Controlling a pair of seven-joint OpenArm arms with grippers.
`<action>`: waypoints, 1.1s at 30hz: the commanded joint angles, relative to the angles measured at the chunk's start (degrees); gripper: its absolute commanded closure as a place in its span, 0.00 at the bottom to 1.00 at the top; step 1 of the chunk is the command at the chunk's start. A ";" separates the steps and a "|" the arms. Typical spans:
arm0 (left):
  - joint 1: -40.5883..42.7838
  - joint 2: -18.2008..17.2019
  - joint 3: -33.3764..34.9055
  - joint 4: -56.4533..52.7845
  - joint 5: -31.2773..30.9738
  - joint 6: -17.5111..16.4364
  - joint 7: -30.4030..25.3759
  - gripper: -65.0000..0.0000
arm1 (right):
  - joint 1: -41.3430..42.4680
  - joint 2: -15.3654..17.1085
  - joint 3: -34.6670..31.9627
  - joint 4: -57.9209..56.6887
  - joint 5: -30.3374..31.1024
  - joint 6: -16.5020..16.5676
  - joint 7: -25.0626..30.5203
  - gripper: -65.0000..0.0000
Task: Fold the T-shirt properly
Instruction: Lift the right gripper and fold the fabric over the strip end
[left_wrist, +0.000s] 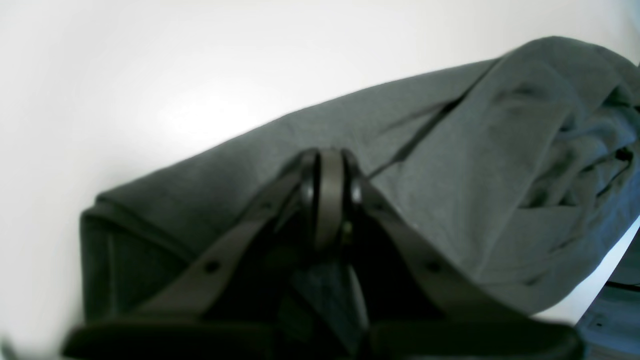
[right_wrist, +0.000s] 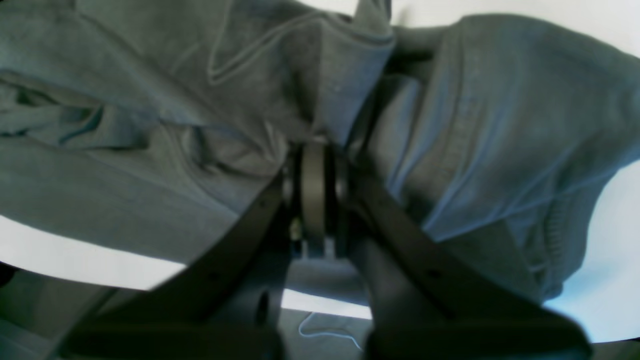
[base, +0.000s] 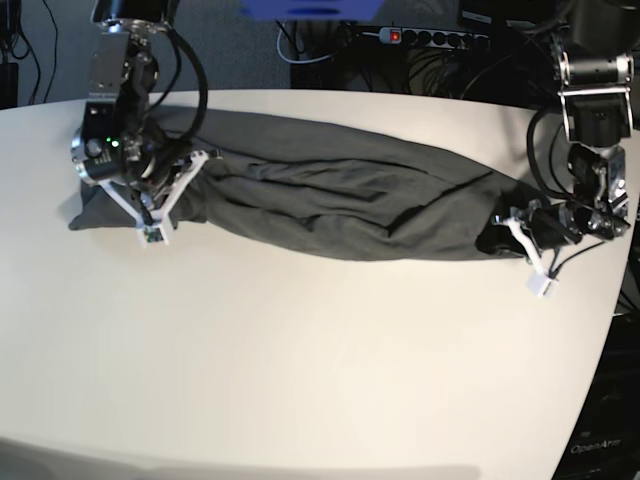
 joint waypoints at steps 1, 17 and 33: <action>3.38 1.23 1.35 -2.29 15.99 4.77 12.50 0.97 | -0.40 0.18 -0.05 1.48 0.14 -0.80 0.59 0.98; 3.29 1.23 1.35 -2.29 15.99 4.77 12.50 0.97 | -10.42 -1.85 -0.05 2.44 0.23 -8.71 11.32 0.99; 3.20 1.23 1.35 -2.29 15.99 4.77 12.41 0.97 | -23.26 -3.16 0.22 2.36 0.23 -8.80 27.84 0.99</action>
